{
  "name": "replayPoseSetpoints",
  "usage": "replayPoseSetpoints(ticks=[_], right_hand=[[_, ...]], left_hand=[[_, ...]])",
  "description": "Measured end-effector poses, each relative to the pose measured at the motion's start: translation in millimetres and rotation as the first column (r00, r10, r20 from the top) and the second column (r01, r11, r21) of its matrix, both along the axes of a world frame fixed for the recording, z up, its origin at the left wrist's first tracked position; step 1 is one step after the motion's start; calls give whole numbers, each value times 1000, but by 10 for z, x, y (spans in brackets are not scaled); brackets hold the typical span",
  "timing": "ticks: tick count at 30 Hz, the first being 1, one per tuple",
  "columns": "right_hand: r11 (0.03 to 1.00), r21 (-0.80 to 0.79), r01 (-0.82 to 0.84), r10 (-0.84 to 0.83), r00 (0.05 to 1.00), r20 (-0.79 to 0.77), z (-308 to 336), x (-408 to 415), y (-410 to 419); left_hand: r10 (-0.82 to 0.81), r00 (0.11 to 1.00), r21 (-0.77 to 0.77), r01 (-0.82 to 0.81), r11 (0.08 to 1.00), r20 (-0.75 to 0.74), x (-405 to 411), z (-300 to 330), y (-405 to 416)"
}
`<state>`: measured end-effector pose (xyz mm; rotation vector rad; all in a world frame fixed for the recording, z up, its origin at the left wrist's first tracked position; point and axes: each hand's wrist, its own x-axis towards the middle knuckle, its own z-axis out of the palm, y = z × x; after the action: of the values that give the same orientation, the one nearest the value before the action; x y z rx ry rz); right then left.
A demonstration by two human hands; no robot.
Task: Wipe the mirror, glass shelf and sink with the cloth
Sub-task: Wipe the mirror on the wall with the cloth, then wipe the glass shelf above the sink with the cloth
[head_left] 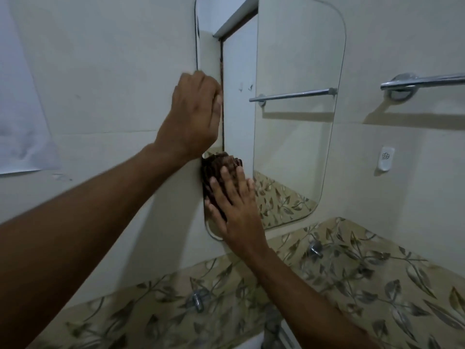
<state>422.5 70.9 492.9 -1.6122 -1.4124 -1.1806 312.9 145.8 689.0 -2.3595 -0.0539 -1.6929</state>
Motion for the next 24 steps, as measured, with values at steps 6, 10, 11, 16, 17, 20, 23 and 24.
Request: replayPoseSetpoints(ticks=[6,10,11,16,17,20,23,24], right_hand=[[991,117,-62,91,960,-264,60,-19,-3],[997,-17,-71,69,991,-111,-80,-220,67],[995,-60,-74,71,997,-37,-105,-167,13],[997,-56,-52,40,978,-202,-289,62,-299],[999,-31,-34,23,951,-310,-330,20,-331],[986,-129,-108,54,931,-362,-506,-180,-399],[908,-311,-281,163,921,-354,-649,-314,-543],[897,-296,-327,184,887,-423,-663,-337,-606]], left_hand=[[-5,979,-79,-11,997,-203,-285,-708,57],[43,964,-84,-67,994,-263,-422,-931,36],[46,960,-94,-74,993,-275,-462,-971,26],[50,934,-143,-106,984,-353,-690,-1309,-35],[28,931,-191,-103,976,-363,-742,-1412,-82],[-92,923,-383,-64,921,-373,-906,-1810,-229],[-192,927,-586,-36,810,-322,-1116,-2261,-333],[-215,928,-668,-47,743,-305,-1193,-2393,-364]])
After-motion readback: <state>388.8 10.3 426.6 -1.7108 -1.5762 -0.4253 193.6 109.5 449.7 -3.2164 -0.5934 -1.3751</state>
